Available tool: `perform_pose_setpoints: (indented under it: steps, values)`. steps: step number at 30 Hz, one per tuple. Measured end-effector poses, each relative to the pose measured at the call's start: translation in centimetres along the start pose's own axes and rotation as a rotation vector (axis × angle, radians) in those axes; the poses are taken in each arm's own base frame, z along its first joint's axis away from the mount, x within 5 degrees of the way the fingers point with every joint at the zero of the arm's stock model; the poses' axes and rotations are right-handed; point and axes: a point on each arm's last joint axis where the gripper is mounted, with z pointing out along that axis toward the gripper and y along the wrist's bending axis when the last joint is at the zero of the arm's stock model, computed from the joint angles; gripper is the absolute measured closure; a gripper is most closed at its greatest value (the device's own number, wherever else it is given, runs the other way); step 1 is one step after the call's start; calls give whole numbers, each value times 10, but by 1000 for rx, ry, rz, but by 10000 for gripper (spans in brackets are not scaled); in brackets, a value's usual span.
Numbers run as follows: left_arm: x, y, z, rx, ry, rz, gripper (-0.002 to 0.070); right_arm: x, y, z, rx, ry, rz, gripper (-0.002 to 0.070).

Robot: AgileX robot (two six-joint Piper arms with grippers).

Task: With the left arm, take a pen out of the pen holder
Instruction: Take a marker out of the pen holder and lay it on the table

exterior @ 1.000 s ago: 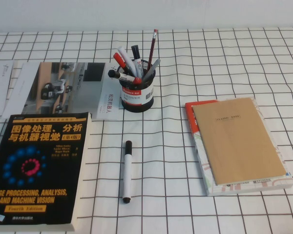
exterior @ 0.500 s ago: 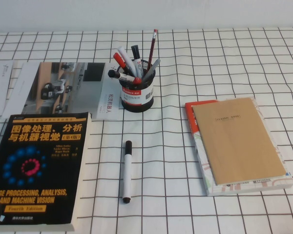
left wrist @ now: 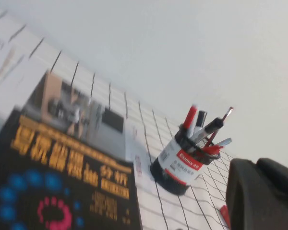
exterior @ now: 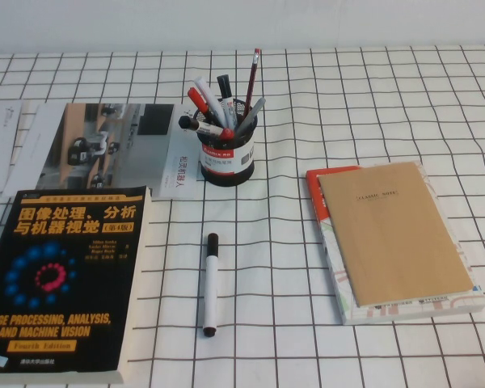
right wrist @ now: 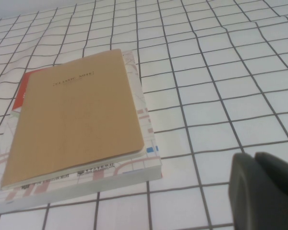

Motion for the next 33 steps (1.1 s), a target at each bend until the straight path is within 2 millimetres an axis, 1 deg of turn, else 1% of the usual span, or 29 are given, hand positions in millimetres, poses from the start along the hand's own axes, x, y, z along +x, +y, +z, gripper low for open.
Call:
perform_pose_setpoints:
  steps: [3, 6, 9, 13, 16, 19, 21, 26, 29, 33]
  values:
    - [-23, -22, -5, 45, -33, 208, 678, 0, 0, 0, 0, 0, 0, 692]
    - [-42, -36, 0, 41, -23, 341, 678, 0, 0, 0, 0, 0, 0, 693]
    - [-53, -42, 13, 18, 23, 447, 678, 0, 0, 0, 0, 0, 0, 693]
    - [-59, -44, 31, -5, 96, 524, 678, 0, 0, 0, 0, 0, 0, 692]
    - [-59, -45, 39, 0, 109, 534, 678, 0, 0, 0, 0, 0, 0, 693]
    - [-59, -45, 48, 17, 112, 596, 678, 0, 0, 0, 0, 0, 0, 692]
    - [-58, -47, 54, 29, 108, 605, 678, 0, 0, 0, 0, 0, 0, 692]
    - [-55, -53, 73, 77, 75, 569, 678, 0, 0, 0, 0, 0, 0, 692]
    - [-47, -56, 90, 106, 84, 566, 678, 0, 0, 0, 0, 0, 0, 692]
    - [-30, -59, 116, 160, 110, 641, 678, 0, 0, 0, 0, 0, 0, 693]
